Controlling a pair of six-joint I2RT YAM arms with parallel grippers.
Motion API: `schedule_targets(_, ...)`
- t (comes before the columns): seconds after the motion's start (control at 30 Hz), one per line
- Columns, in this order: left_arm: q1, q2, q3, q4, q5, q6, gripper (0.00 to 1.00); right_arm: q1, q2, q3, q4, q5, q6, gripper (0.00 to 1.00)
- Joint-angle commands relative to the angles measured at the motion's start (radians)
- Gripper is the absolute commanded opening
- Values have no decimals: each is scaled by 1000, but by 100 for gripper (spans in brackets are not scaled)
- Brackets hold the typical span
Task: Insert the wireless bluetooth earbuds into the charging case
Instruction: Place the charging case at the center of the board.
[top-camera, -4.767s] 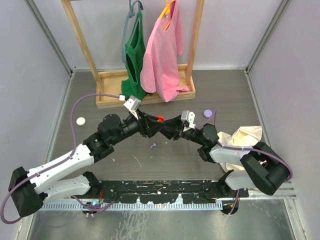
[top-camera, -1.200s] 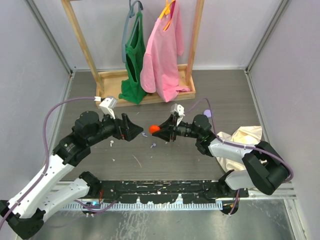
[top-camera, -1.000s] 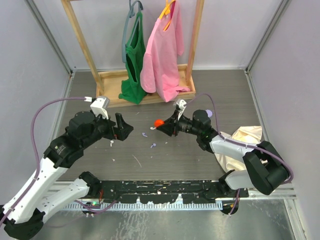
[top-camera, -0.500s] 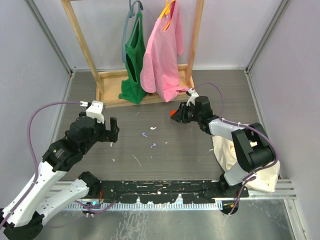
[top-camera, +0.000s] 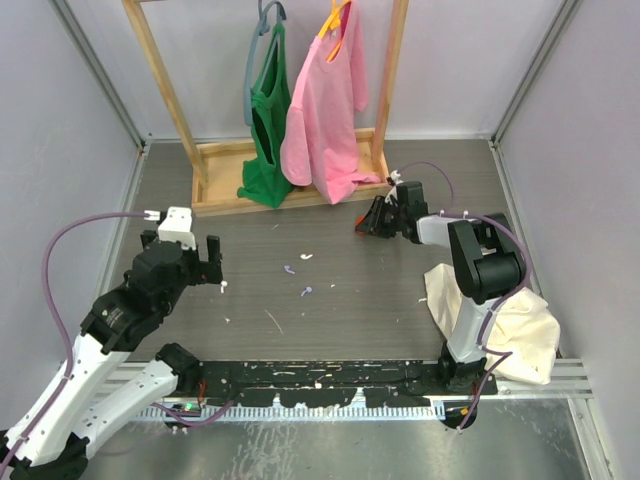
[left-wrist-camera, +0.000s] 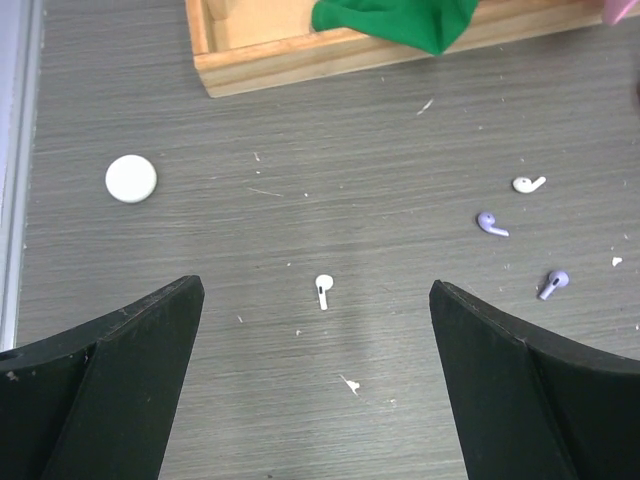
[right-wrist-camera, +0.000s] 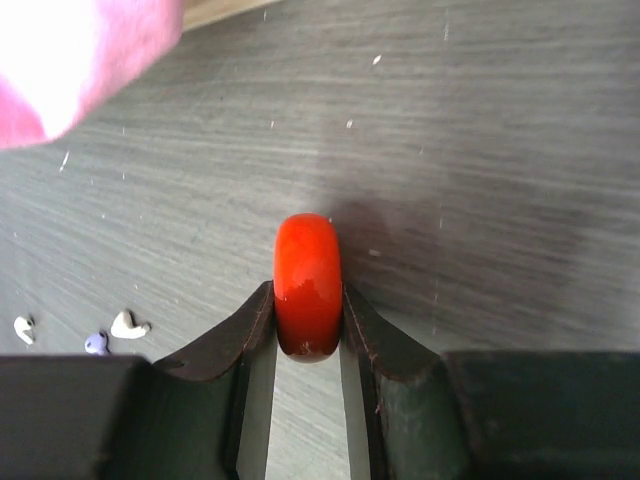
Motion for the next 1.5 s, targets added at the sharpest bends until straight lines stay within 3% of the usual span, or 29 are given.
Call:
schedule_targets(0.0,21,-20,2,50,-39,-8,98,-20,32,78,-36,15,-3,20)
schedule_targets(0.3,36,-28,0,54,-7,-9,98,-43,44,121,-127,69,-57,43)
schedule_targets(0.97,41,-52,-5,57,30,-10,98,-47,-112,130,-306,203,-171,73)
schedule_targets(1.23,43,-61,-5,57,37,-13,98,-51,-249,125,-391,370,-241,83)
schedule_targets(1.47,43,-68,-7,58,42,-14,98,-101,-286,108,-414,558,-260,85)
